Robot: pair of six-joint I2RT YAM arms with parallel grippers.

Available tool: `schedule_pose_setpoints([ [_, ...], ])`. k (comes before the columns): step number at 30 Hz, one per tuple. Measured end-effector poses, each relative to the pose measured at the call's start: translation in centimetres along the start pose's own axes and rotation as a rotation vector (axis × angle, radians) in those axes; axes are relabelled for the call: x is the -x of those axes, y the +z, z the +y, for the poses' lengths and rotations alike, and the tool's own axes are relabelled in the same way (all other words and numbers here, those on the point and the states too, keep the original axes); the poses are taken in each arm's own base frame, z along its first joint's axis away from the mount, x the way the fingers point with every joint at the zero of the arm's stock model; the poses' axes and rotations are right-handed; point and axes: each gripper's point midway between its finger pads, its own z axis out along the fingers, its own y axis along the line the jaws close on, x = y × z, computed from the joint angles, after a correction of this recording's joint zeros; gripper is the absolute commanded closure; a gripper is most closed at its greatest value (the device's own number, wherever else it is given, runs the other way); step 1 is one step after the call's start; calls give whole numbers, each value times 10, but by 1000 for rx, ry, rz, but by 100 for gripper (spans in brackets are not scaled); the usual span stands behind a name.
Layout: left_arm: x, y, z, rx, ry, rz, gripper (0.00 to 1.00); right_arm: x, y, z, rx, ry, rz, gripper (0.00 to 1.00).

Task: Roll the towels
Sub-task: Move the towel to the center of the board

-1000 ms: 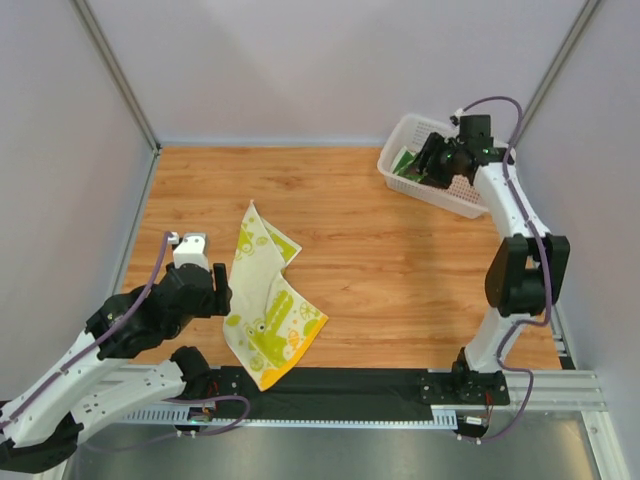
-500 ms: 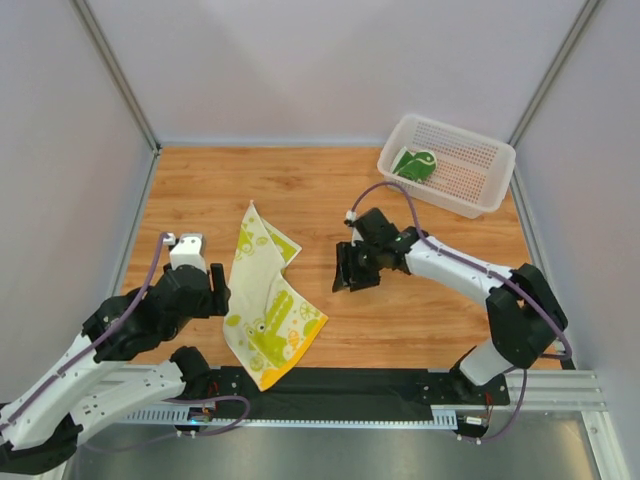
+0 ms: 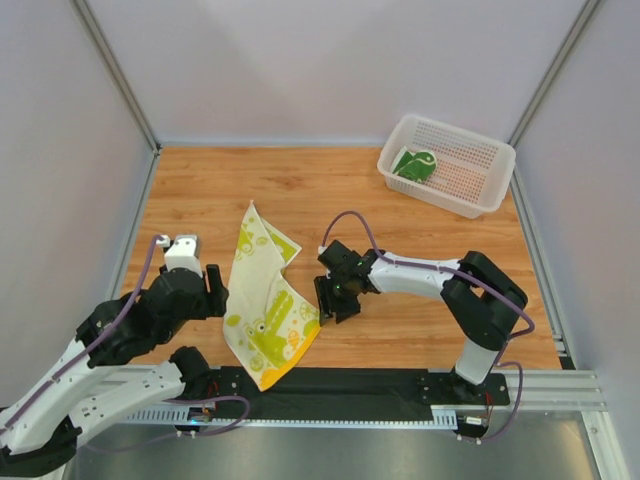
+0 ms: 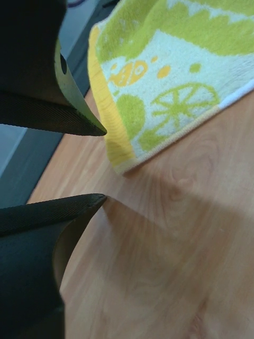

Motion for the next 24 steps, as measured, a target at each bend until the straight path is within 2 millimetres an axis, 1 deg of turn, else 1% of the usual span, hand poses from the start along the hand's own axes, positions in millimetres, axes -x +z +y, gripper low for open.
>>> schedule_pose_setpoints([
  [1,0,0,0,-1,-1,-1,31,-2,4,-2,-12,3,10,50],
  [6,1,-1,0,-6,-5,-7,31,2,9,7,-5,-2,8,52],
  [10,1,-2,1,-9,-8,-11,31,2,14,15,-1,-16,6,56],
  [11,1,-2,1,-9,-9,-12,31,1,15,18,-1,-22,7,60],
  [13,1,-2,1,-9,-10,-12,31,1,18,21,-2,-33,9,64],
  [14,1,-2,1,-9,-10,-12,31,1,19,24,0,-37,10,69],
  [16,1,-3,1,-10,-12,-13,31,1,21,25,-3,-40,9,73],
  [17,1,-3,1,-11,-13,-14,31,2,22,25,-3,-38,6,79],
  [19,1,-3,1,-13,-14,-16,31,3,23,24,-13,-34,0,84],
  [20,2,-3,1,-13,-15,-17,31,4,23,23,-17,-33,-4,88],
  [22,2,-4,1,-14,-16,-18,31,6,24,21,-30,-27,-16,94],
  [23,2,-4,1,-14,-16,-18,31,7,24,20,-35,-23,-23,98],
  [24,2,-4,1,-14,-16,-18,31,10,25,20,-38,-20,-33,100],
])
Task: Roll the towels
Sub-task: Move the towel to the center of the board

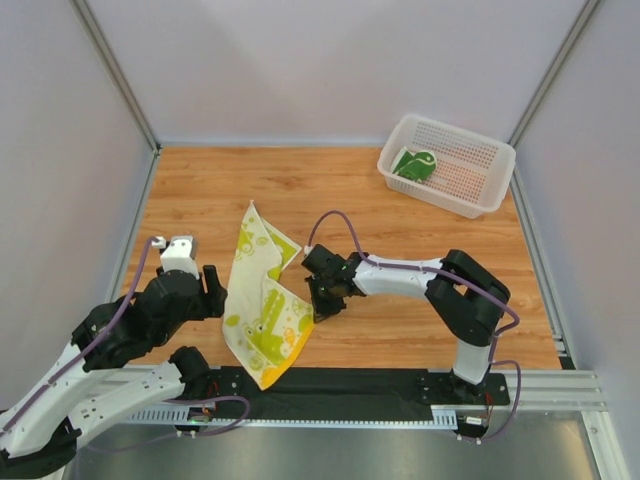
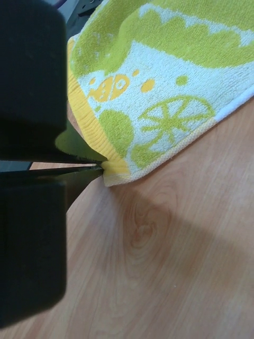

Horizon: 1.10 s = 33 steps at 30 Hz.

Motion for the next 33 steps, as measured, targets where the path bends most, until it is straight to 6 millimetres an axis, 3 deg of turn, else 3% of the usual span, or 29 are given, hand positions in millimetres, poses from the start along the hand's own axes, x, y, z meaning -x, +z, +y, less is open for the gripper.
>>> schedule_pose_setpoints([
  [6,0,0,0,1,-1,0,31,14,2,1,-12,22,-68,100],
  [9,0,0,0,1,-7,1,31,19,-4,-12,-60,24,-128,100],
  [13,-1,0,0,3,-9,4,32,15,-33,-43,-164,25,-194,100],
  [19,-7,15,-5,66,30,69,34,3,-103,-85,-263,52,-329,100],
  [22,-8,34,-17,114,67,120,30,-3,-130,-105,-316,88,-384,100],
  [24,-5,48,-26,153,92,143,23,-8,-143,-116,-347,101,-408,100],
  [28,10,89,-48,210,81,168,22,-18,-156,-136,-399,124,-421,100],
  [33,22,159,-39,263,-42,222,23,-23,-159,-145,-429,135,-404,100],
])
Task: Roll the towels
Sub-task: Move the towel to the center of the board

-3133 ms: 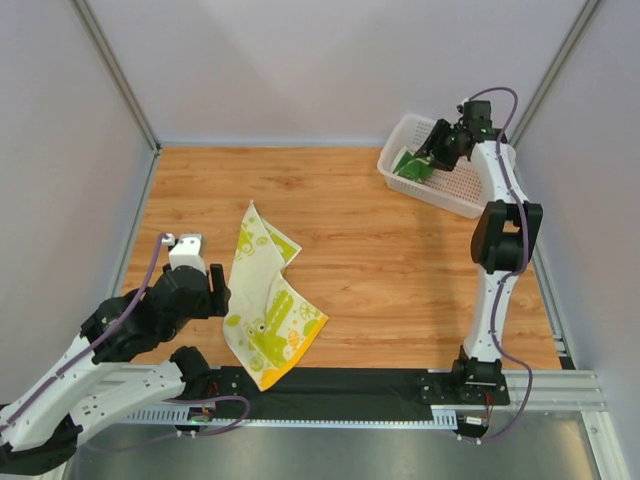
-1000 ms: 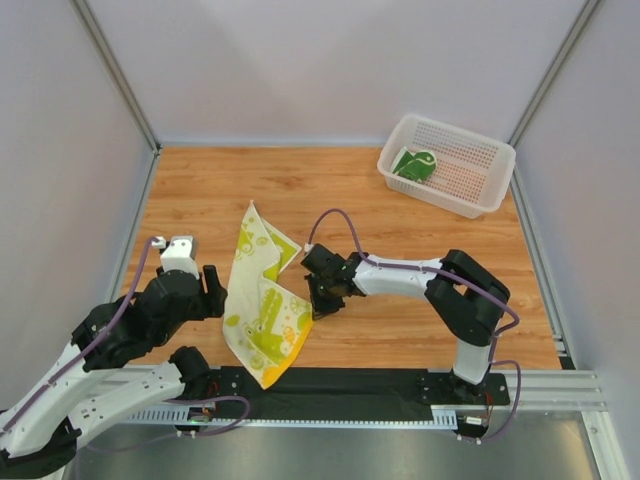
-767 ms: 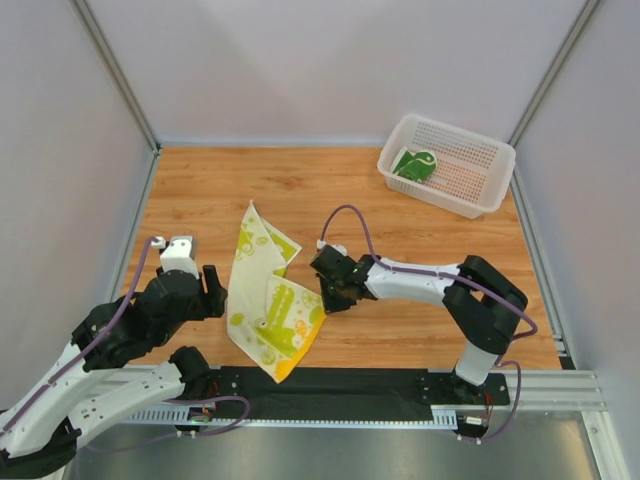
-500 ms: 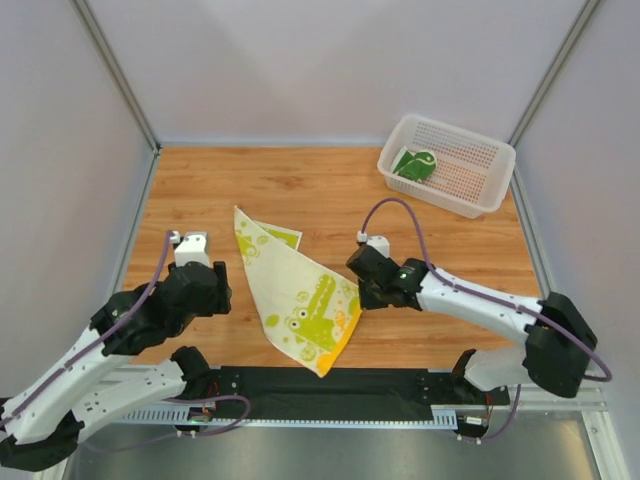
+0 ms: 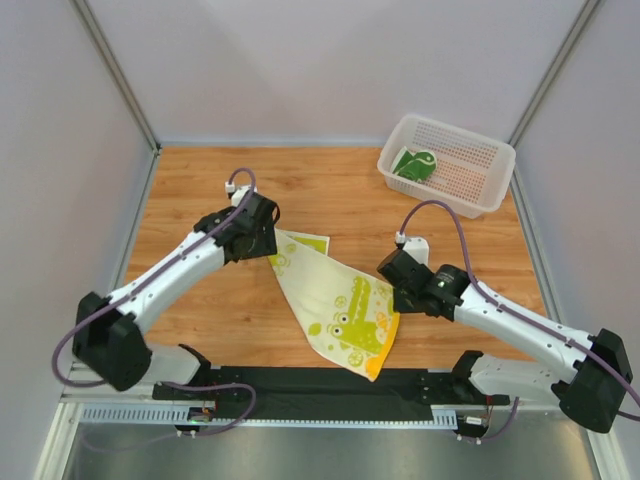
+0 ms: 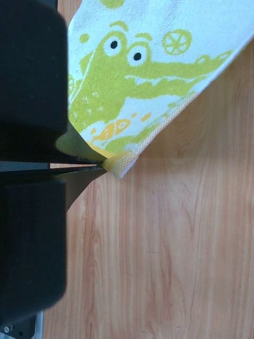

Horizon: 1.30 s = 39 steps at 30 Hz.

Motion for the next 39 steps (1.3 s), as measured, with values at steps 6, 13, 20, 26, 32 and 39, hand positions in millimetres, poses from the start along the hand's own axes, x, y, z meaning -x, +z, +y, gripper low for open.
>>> schedule_pose_setpoints([
  [6,19,84,-19,4,-55,140,26,10,-8,5,17,7,-18,100],
  [13,69,126,-37,2,-67,142,26,11,-12,9,43,12,-13,100],
  [20,66,143,-30,72,-70,173,25,11,-12,9,47,11,-15,100],
  [26,42,168,-15,141,-68,253,27,10,-13,8,45,9,-12,100],
  [32,39,186,-10,161,-78,272,32,9,-13,8,45,8,-9,100],
  [39,53,194,-9,150,-104,243,37,9,-12,7,43,6,-6,100],
])
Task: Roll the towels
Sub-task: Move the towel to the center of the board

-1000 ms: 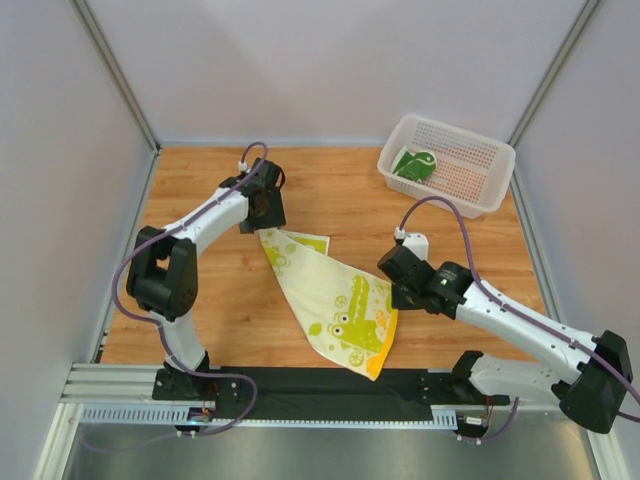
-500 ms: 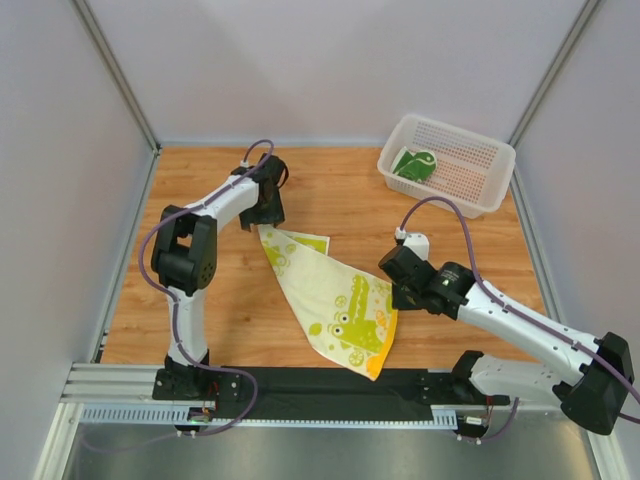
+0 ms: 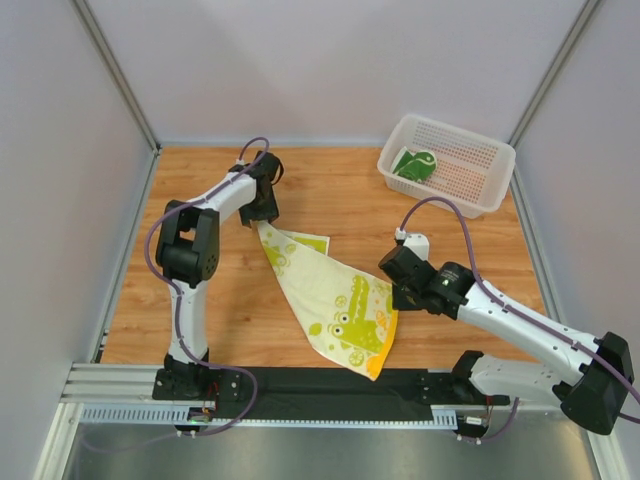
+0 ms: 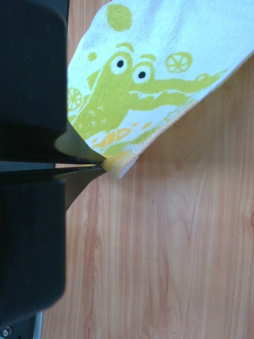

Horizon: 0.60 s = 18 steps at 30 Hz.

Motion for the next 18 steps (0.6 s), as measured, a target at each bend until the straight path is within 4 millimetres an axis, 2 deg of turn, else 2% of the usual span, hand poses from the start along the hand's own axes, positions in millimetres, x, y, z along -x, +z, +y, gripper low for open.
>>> schedule_pose_setpoints([
  [2,1,0,1,-1,-3,-2,40,0,0,0,-1,-1,1,100],
  [5,2,1,1,-2,-8,-4,63,0,0,0,-1,0,1,100],
  [6,2,1,1,-4,-9,-3,76,0,0,0,-1,0,1,100],
  [8,2,1,-1,-9,-9,-4,82,0,0,0,-1,0,1,100],
  [9,3,1,-1,-11,-12,-5,93,0,0,0,-1,0,2,100],
  [10,3,1,-2,-15,-15,-4,98,0,0,0,-1,0,1,100],
  [15,-2,-1,0,-20,-8,6,100,0,0,-2,-7,-4,0,100],
  [18,-8,-15,9,-17,-5,7,100,4,-3,-1,-2,-20,-11,100],
])
